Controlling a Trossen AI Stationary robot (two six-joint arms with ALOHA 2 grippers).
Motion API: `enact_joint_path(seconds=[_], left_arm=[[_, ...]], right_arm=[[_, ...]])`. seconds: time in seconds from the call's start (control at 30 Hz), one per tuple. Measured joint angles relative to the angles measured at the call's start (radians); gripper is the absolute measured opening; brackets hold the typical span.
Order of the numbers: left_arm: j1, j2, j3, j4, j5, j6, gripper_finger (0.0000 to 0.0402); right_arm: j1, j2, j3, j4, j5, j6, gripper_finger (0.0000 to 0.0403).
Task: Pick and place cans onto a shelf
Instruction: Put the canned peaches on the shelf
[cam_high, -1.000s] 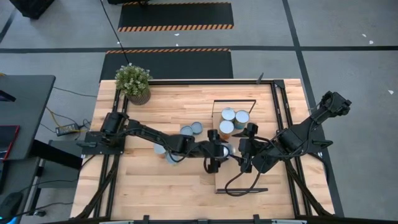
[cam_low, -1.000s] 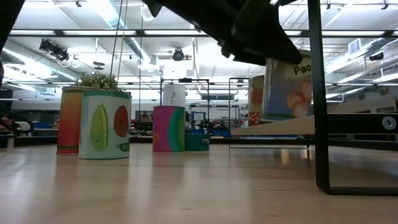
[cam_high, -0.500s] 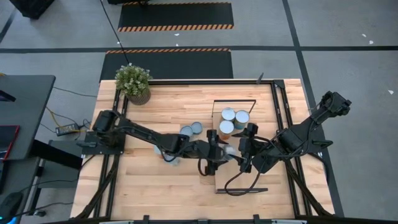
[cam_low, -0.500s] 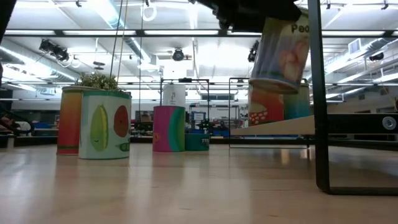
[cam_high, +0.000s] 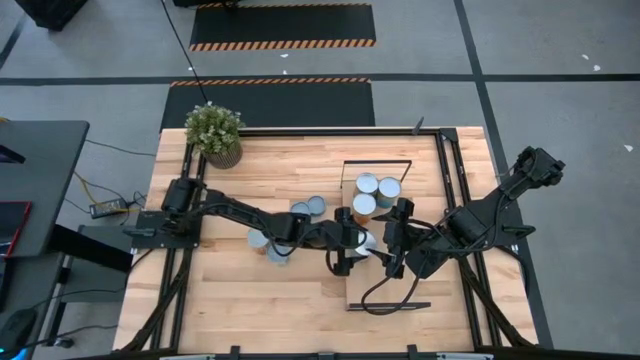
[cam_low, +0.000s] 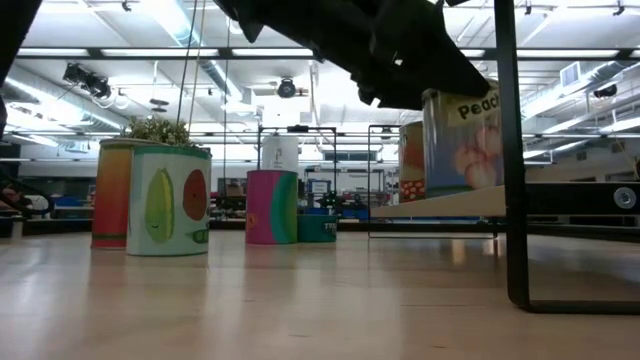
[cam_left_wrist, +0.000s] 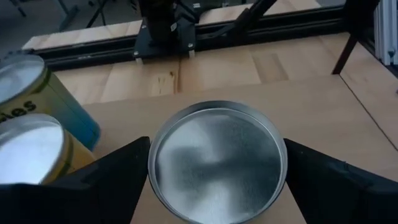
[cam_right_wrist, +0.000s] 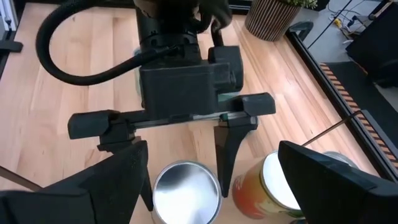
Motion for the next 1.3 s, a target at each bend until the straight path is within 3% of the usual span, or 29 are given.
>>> enact_joint_path(seconds=[0.37, 0.77, 1.3], left_arm=[[-0.016, -0.036, -0.001, -0.003, -0.01, 0.056, 0.0355], [0.01, -0.019, 0.0, 0.002, 0.003, -0.089, 0.0355], [0.01, -0.018, 0.0, -0.02, 0.032, -0.024, 0.0356]], right_arm=[[0.0, 0.0, 0.0, 0.001, 0.0, 0.003, 0.0368], [0.0, 0.0, 0.0, 0.002, -0.001, 0.007, 0.0368], [0.0, 0.0, 0.0, 0.002, -0.001, 0.003, 0.0368]])
